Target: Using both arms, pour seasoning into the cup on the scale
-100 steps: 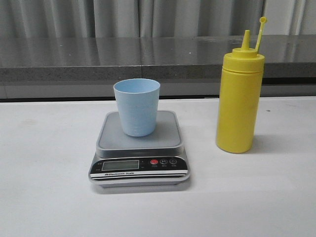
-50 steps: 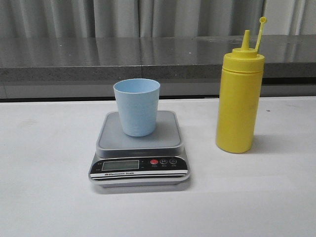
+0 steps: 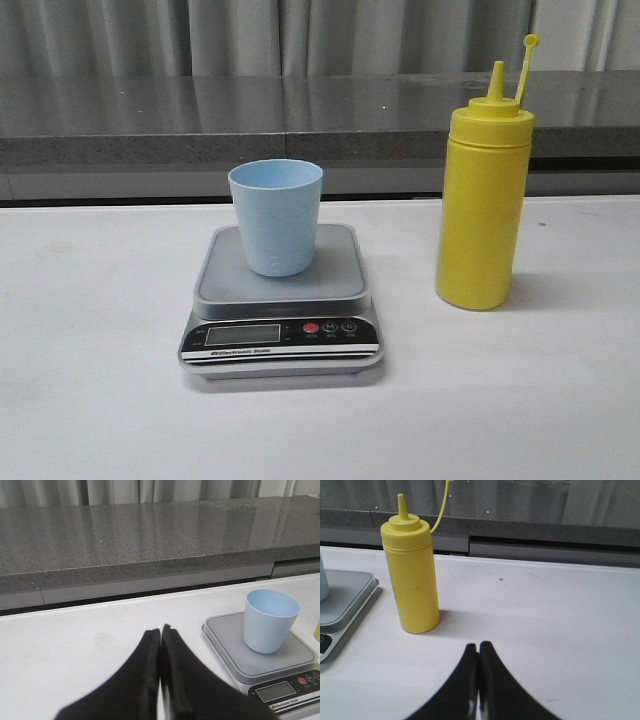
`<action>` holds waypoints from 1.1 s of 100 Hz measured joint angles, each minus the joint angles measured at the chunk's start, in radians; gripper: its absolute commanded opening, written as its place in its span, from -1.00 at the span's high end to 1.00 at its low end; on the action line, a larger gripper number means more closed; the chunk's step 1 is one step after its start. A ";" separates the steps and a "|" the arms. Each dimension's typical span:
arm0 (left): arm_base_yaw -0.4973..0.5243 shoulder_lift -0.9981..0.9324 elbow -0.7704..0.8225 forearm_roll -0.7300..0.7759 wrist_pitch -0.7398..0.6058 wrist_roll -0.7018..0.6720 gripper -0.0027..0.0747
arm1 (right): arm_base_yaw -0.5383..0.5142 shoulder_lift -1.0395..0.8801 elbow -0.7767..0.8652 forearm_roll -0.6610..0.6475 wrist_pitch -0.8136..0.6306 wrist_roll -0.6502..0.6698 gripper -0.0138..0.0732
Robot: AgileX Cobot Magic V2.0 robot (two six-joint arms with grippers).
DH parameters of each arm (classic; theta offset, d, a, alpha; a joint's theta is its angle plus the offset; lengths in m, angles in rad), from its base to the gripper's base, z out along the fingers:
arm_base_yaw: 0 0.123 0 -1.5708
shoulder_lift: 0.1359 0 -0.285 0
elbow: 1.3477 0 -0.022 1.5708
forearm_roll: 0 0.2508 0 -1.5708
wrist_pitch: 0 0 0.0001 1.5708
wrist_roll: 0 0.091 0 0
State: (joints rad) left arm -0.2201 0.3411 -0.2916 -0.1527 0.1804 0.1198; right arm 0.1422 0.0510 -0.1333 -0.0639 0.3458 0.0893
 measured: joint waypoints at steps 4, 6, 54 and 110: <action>0.000 0.000 0.000 0.000 0.000 0.000 0.98 | 0.000 -0.027 0.013 0.000 0.000 0.000 0.84; 0.000 0.000 0.000 0.000 0.000 0.000 0.98 | 0.000 -0.038 0.020 0.000 0.000 0.000 0.84; 0.000 0.000 0.000 0.000 -0.002 0.000 0.98 | -0.106 -0.062 0.143 0.000 -0.115 0.042 0.84; 0.000 0.000 0.000 0.000 -0.002 0.000 0.98 | -0.113 -0.062 0.160 -0.006 -0.146 0.045 0.84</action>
State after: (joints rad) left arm -0.2201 0.3411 -0.2916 -0.1527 0.1786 0.1198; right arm 0.0291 -0.0115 0.0267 -0.0698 0.1999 0.1340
